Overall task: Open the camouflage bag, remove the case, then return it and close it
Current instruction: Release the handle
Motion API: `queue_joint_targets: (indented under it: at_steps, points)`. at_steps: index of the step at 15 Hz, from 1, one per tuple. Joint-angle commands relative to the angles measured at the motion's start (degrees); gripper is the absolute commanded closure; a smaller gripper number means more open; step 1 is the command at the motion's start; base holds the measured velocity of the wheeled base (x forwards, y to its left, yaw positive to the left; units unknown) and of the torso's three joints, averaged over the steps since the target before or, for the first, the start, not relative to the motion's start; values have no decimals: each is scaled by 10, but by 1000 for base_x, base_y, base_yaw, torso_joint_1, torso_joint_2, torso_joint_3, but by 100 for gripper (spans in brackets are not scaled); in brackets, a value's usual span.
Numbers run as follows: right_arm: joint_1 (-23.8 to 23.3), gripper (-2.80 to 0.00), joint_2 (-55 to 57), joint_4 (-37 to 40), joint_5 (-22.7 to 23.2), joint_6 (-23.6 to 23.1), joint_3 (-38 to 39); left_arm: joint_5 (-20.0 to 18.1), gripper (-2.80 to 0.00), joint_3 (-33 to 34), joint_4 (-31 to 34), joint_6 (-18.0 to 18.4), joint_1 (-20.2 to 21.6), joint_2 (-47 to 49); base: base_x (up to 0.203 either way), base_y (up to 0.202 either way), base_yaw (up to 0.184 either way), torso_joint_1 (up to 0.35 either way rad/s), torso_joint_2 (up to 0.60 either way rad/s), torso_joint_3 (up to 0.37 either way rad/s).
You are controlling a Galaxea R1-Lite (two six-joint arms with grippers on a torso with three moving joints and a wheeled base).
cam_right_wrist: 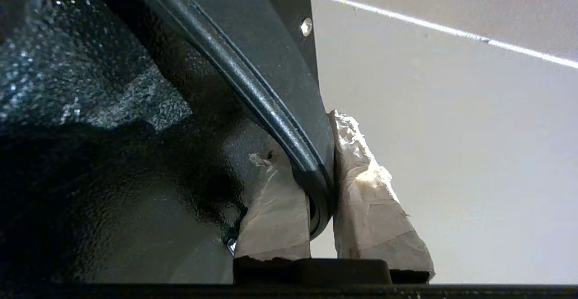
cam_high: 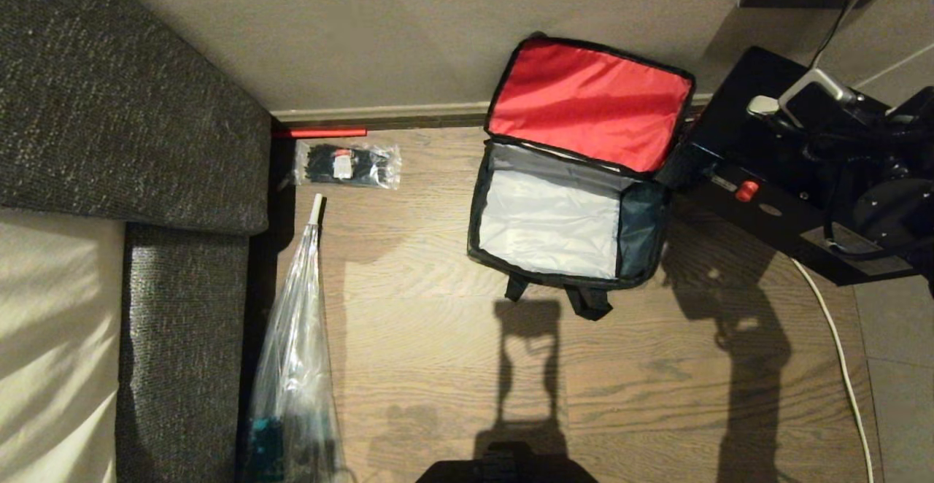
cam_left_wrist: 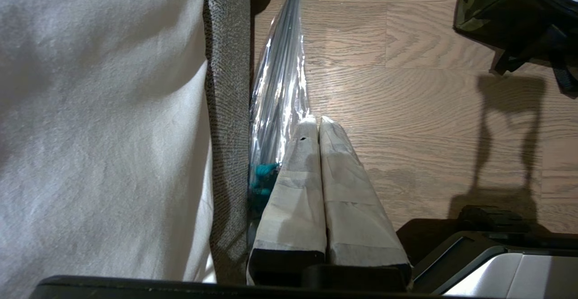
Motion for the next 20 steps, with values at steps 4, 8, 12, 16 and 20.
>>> queue_joint_targets:
  at_steps: [4,8,12,16,20]
  points:
    - [-27,0,3,-2,-3,-6,4,0,0,0,0,0,0,0,0,0,0,0,0,0]
    - [-63,0,12,1,-2,-6,2,0,0,0,0,0,0,-1,0,0,0,0,0,0]
    - [-83,0,23,2,-2,-1,14,0,0,0,0,0,0,0,0,0,0,0,0,0]
    - [-88,0,71,1,-2,6,10,0,0,0,0,0,0,0,0,0,0,0,0,0]
    - [-95,0,132,1,-2,35,1,0,0,0,0,0,0,-1,0,0,0,0,0,0]
